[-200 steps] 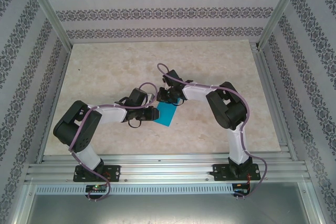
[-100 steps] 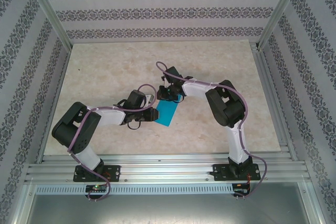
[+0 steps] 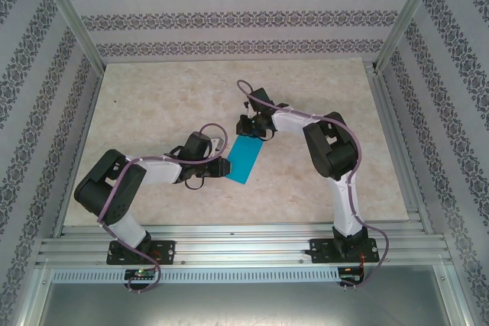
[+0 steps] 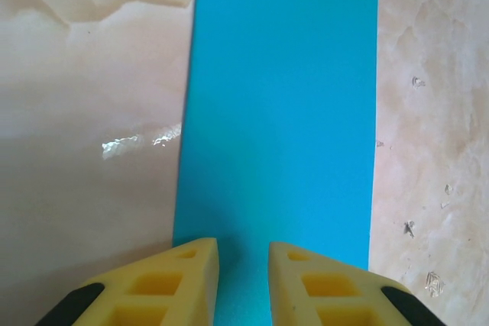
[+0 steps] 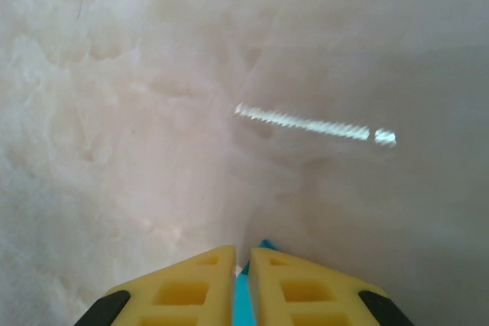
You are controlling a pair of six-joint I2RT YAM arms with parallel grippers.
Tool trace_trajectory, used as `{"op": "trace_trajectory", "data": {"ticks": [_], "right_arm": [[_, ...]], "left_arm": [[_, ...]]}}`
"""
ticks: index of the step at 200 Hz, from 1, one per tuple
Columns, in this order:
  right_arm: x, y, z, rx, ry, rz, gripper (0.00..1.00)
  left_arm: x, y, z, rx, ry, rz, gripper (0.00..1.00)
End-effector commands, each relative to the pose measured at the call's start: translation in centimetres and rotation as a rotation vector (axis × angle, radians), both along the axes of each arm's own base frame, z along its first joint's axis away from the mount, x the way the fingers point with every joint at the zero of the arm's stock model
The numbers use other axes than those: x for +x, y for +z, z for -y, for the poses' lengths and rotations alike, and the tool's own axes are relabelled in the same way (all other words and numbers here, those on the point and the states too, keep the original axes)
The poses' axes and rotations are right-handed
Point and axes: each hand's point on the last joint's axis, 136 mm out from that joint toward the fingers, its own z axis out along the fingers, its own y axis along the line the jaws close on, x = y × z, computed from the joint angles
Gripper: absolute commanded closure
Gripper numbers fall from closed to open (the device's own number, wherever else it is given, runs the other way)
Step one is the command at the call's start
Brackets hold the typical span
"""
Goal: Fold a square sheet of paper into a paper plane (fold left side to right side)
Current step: Fold the square sheet of paper in half at the center of the table, then pick up the square sheet of paper from the center of the table.
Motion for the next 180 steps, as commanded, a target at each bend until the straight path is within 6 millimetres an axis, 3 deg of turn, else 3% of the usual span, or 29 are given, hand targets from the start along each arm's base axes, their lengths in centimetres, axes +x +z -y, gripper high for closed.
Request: {"op": "trace_trajectory", "data": {"ticks": [1,26,41,64,85,104,130,151,180], "right_arm": [[3.4,-1.7,4.2,-0.139,-0.099,0.072,0.85],[3.3,-1.6,4.1,-0.135,-0.091,0.066,0.85],[3.4,-0.3,3.9,-0.117,-0.089,0.087,0.84],[3.6,3.8,4.2,-0.099,-0.084,0.150,0.81],[2.7,7.9,5.4,-0.098,-0.079,0.211,0.68],[0.6,9.8,6.9,-0.093,-0.083,0.212,0.59],[-3.6,9.8,8.0,-0.031,-0.129,0.152,0.52],[-7.2,9.2,7.2,0.059,-0.169,0.092,0.51],[-11.4,7.5,5.0,0.109,-0.185,0.009,0.51]], "left_arm": [[-7.6,-6.6,-5.7,0.263,0.007,-0.291,0.73],[-7.7,-6.0,-5.5,0.238,0.004,-0.281,0.72],[-7.6,-5.4,-5.3,0.217,0.003,-0.270,0.72],[-6.9,-3.5,-4.5,0.174,-0.002,-0.232,0.68],[-5.5,-0.6,-3.0,0.100,-0.009,-0.177,0.64],[-4.3,2.6,-1.9,0.031,-0.010,-0.112,0.59],[-2.9,5.7,-2.2,0.020,0.037,-0.038,0.51],[-2.1,5.9,-3.4,0.012,0.104,-0.059,0.45],[-1.9,4.2,-3.9,-0.006,0.117,-0.139,0.45]]}}
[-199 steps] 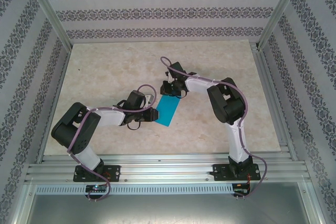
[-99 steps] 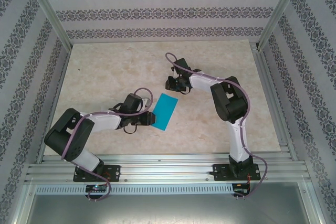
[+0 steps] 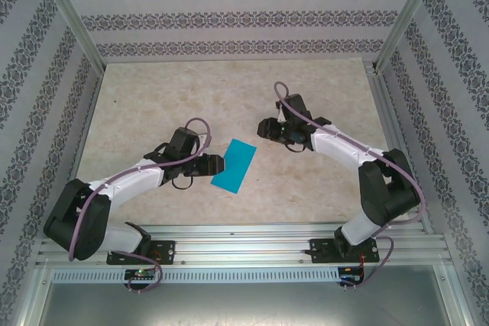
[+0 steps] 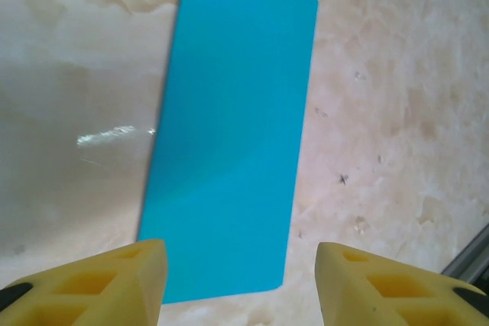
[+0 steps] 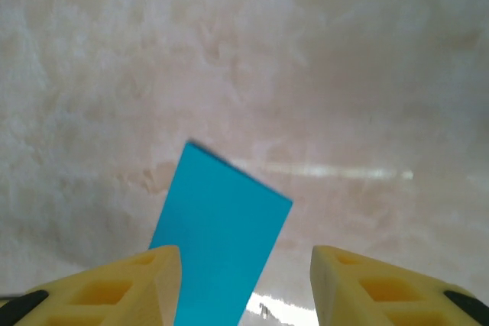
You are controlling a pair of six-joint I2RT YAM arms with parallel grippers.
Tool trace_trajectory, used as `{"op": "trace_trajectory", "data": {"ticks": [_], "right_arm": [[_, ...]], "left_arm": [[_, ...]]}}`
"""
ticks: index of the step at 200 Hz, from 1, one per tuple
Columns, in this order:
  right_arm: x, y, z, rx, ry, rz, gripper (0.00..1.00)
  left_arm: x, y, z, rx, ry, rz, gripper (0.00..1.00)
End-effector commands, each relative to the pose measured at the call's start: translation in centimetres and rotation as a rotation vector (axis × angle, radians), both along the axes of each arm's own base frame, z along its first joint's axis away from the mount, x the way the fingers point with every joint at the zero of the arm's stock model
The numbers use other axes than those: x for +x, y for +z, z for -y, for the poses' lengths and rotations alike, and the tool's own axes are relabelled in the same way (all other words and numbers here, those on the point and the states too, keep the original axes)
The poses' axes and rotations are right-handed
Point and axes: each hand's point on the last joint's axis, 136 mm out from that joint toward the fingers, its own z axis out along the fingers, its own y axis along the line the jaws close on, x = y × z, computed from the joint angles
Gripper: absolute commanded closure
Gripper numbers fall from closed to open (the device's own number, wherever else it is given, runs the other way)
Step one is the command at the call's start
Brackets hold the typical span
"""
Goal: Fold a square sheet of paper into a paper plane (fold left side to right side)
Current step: Pick up the square sheet of paper from the center of the table.
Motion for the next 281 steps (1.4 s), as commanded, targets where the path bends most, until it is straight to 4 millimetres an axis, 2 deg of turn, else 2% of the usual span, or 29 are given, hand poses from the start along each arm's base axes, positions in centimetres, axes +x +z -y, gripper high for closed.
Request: {"op": "trace_trajectory", "data": {"ticks": [1,13,27,107,162,204,231,281], "right_arm": [[-2.8,-0.9,-2.3,0.092,-0.035,-0.077,0.51],[-4.1,-1.7,-3.0,0.101,-0.042,-0.097,0.51],[-4.4,-2.6,-3.3,0.089,-0.052,-0.106,0.51],[-2.6,-5.7,-3.8,-0.103,-0.017,-0.131,0.52],[-2.3,-7.5,-5.7,-0.080,0.025,-0.176,0.57],[-2.7,-8.8,-6.1,-0.088,0.042,-0.203,0.59],[-2.3,-8.7,-6.8,-0.073,0.062,-0.195,0.60],[-0.5,-8.4,-8.0,-0.051,0.091,-0.163,0.59]], "left_arm": [[-0.5,-1.9,-0.9,0.009,0.030,-0.112,0.45],[-0.6,-2.7,-0.6,-0.004,0.015,-0.132,0.45],[-0.6,-3.3,-0.3,-0.014,0.007,-0.150,0.46],[-2.2,-6.0,-0.1,-0.016,-0.017,-0.251,0.51],[-3.5,-5.7,0.7,-0.036,-0.064,-0.286,0.55],[-3.8,-5.0,1.7,-0.061,-0.086,-0.284,0.56],[-4.2,-4.8,2.3,-0.063,-0.109,-0.285,0.56],[-4.3,-4.8,2.4,-0.057,-0.096,-0.281,0.57]]}}
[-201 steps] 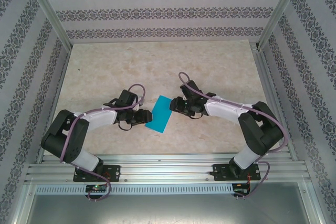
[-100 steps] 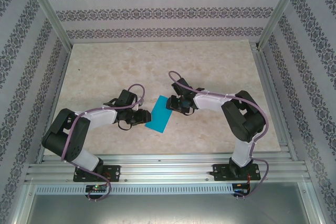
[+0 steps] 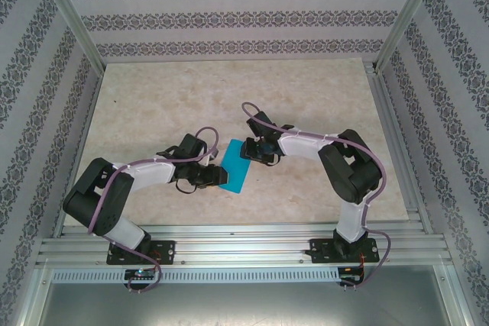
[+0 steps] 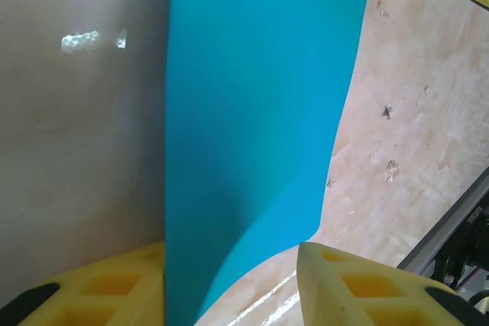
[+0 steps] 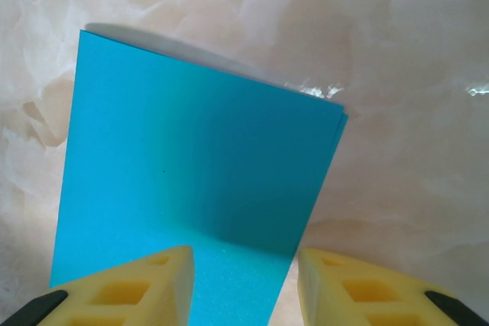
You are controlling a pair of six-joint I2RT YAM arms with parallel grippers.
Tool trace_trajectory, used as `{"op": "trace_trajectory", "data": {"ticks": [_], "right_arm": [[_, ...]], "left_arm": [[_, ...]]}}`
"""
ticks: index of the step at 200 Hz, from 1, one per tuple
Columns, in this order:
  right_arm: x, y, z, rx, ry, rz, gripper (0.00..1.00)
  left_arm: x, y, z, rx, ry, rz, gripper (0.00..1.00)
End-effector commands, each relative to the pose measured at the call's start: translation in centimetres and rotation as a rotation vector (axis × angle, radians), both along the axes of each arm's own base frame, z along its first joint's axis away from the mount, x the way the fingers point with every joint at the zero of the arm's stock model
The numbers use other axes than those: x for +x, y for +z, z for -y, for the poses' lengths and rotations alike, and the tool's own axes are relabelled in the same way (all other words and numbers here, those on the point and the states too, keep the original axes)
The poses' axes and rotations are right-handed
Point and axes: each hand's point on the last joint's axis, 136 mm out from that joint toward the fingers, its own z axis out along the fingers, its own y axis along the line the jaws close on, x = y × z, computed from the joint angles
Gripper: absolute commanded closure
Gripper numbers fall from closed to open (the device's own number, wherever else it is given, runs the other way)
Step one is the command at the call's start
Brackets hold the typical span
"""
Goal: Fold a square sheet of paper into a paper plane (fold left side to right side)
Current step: Pick up the square sheet of paper from the center of the table.
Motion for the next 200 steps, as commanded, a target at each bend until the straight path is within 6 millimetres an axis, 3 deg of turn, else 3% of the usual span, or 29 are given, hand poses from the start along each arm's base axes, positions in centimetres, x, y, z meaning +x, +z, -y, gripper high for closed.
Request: {"op": "trace_trajectory", "data": {"ticks": [1,52,91,118,165,200], "right_arm": [[1.7,-0.3,-2.7,0.077,0.060,0.043,0.59],[2.3,1.3,-2.4,0.085,0.064,0.083,0.59],[2.4,5.2,0.8,0.099,0.024,0.185,0.53],[1.3,8.1,3.5,0.205,-0.036,0.223,0.46],[-1.3,11.7,7.5,0.342,-0.151,0.269,0.41],[-2.1,12.8,9.1,0.423,-0.218,0.268,0.41]], "left_arm": [[-0.7,-0.2,0.2,-0.004,0.002,-0.028,0.57],[0.3,0.0,-0.2,0.011,0.083,-0.010,0.75],[1.2,1.4,0.4,-0.077,0.197,-0.009,0.96],[2.9,4.8,1.1,-0.220,0.336,0.024,1.00],[7.4,13.6,2.1,-0.340,0.433,0.186,1.00],[11.3,16.5,5.1,-0.366,0.377,0.208,1.00]]}}
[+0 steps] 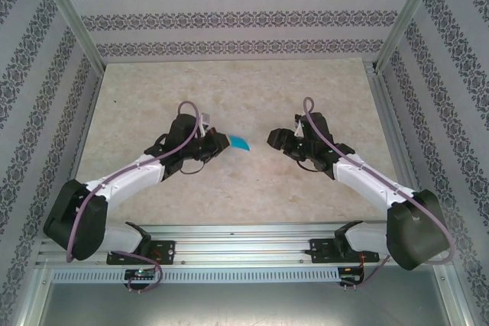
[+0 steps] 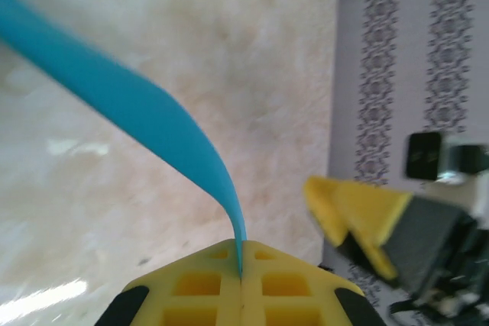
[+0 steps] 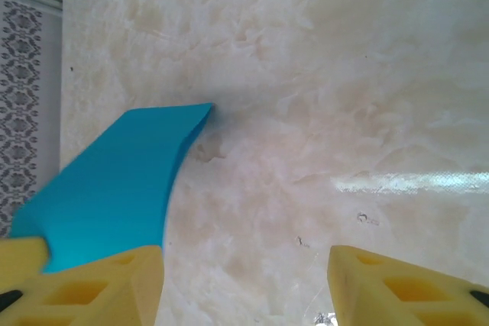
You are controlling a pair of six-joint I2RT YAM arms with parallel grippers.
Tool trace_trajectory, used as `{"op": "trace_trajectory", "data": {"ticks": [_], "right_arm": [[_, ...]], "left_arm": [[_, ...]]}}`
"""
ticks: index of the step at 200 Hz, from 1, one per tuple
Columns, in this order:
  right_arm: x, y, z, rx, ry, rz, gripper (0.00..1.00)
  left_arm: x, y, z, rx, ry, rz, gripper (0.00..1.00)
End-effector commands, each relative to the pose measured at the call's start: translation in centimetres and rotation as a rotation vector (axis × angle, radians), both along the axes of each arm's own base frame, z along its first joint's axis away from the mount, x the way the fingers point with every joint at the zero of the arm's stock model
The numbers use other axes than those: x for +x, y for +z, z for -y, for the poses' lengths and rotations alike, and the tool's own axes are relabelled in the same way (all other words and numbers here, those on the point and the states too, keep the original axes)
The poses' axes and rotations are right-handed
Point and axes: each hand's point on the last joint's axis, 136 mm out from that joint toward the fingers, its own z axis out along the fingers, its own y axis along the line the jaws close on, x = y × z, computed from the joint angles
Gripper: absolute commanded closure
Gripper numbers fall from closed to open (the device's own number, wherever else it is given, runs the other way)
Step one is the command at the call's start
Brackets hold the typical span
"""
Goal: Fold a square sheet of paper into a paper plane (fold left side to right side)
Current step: Pick up the square sheet of paper from the center of the table, then place a square sheet of paper at the center of the table.
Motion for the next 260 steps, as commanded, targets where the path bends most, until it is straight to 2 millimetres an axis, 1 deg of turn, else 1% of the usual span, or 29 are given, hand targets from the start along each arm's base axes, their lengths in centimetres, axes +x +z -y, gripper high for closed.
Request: {"op": "trace_trajectory", "data": {"ticks": [1,4,18,33,45,55,63,78,92,113,126,136,149,171,198,224,232,244,260], "right_arm": [[-0.5,0.9,0.3,0.084,-0.022,-0.007,0.41],[-0.5,1.0,0.5,0.084,-0.030,-0.007,0.41],[-0.7,1.3,1.4,0.080,-0.057,-0.001,0.40],[-0.8,1.6,2.3,0.080,-0.075,0.005,0.40],[-0.9,1.6,2.8,0.083,-0.084,0.006,0.40],[-1.0,1.5,3.0,0.088,-0.086,0.003,0.40],[-1.1,1.3,3.0,0.099,-0.085,-0.005,0.40],[-1.1,1.0,2.7,0.129,-0.081,-0.014,0.40],[-0.9,0.8,2.2,0.162,-0.073,-0.020,0.41],[-0.5,0.2,1.5,0.190,-0.052,-0.046,0.44],[-0.5,-0.6,1.1,0.189,-0.040,-0.074,0.45],[-0.4,-1.3,0.7,0.180,-0.028,-0.089,0.45],[-0.5,-2.2,0.4,0.158,-0.017,-0.115,0.46],[-0.6,-3.6,-0.1,0.136,-0.002,-0.147,0.46],[-0.4,-4.4,-0.8,0.122,0.010,-0.159,0.47],[-0.1,-5.1,-1.6,0.093,0.034,-0.173,0.48],[0.0,-5.5,-1.5,0.073,0.036,-0.181,0.48],[0.2,-6.1,-1.5,0.036,0.048,-0.195,0.49],[0.4,-6.7,-1.5,-0.006,0.059,-0.212,0.49]], "left_arm": [[2.8,2.2,2.0,-0.030,-0.010,0.036,1.00],[3.1,2.2,2.2,-0.026,-0.015,0.037,1.00],[5.0,3.5,3.4,-0.013,-0.041,0.066,1.00],[6.4,4.6,4.3,0.009,-0.057,0.093,1.00],[7.1,4.6,4.5,0.025,-0.052,0.100,1.00],[7.3,3.9,4.5,0.030,-0.048,0.092,1.00],[7.2,2.7,4.4,0.031,-0.044,0.071,1.00],[6.6,-0.1,4.3,0.014,-0.031,0.014,1.00],[5.5,-3.5,4.2,-0.007,-0.020,-0.051,1.00],[3.8,-7.8,4.1,-0.028,-0.007,-0.135,1.00],[2.7,-9.9,4.0,-0.038,0.000,-0.171,1.00],[1.9,-11.7,3.6,-0.033,0.019,-0.206,1.00],[1.2,-13.0,3.3,-0.033,0.043,-0.230,1.00],[0.8,-13.4,3.4,-0.031,0.063,-0.237,1.00],[1.0,-12.9,3.6,-0.027,0.098,-0.228,1.00],[0.9,-12.3,3.4,-0.014,0.136,-0.220,1.00],[0.8,-12.0,3.2,-0.002,0.140,-0.214,0.94],[0.6,-11.4,2.9,0.032,0.143,-0.197,0.81],[0.3,-10.6,2.2,0.082,0.138,-0.178,0.58]]}}
